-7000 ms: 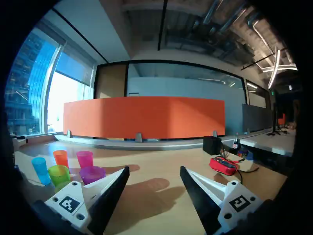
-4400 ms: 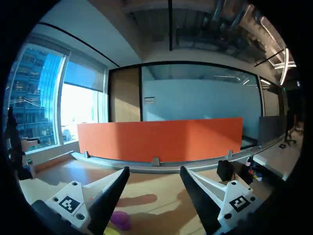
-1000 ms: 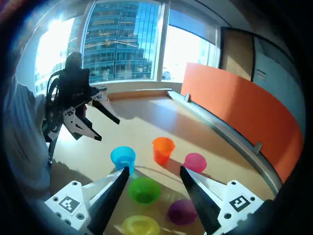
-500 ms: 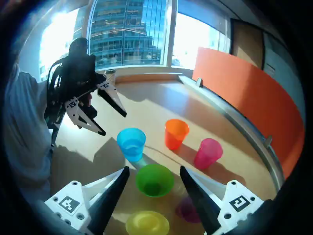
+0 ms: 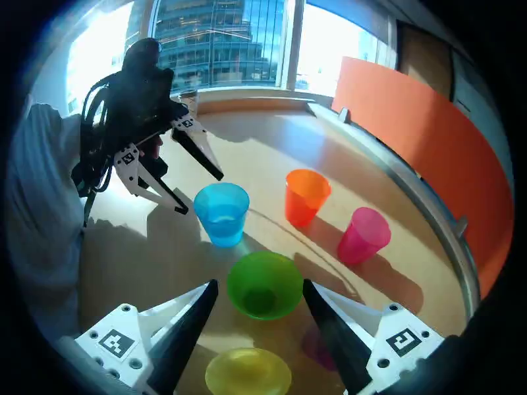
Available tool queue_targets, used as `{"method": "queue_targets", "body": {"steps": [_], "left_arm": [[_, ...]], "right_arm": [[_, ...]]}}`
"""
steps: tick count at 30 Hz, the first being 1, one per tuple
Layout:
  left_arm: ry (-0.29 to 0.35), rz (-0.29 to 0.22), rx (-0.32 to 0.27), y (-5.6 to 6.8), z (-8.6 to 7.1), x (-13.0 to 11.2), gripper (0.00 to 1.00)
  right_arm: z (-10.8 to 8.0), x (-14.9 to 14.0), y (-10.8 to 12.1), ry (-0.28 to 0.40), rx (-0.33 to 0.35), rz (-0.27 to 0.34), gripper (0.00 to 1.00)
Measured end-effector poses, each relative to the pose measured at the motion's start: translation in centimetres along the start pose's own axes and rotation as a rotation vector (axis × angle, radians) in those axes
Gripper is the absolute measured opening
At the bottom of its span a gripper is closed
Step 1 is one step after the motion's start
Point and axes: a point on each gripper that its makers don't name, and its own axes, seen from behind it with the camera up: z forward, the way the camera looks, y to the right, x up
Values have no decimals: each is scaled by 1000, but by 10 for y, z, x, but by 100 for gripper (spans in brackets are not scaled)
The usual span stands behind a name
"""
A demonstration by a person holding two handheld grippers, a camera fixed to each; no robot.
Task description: Pour water
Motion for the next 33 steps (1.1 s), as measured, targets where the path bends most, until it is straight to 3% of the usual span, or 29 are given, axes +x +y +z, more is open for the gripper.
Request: {"method": "queue_targets", "body": {"steps": [24, 33], "left_arm": [[-41, 22, -61, 10, 34, 1, 96], [-44, 23, -68, 12, 45, 4, 96]], "right_arm": [[17, -15, 2, -100, 13, 16, 100], [19, -16, 3, -107, 9, 25, 100]]}}
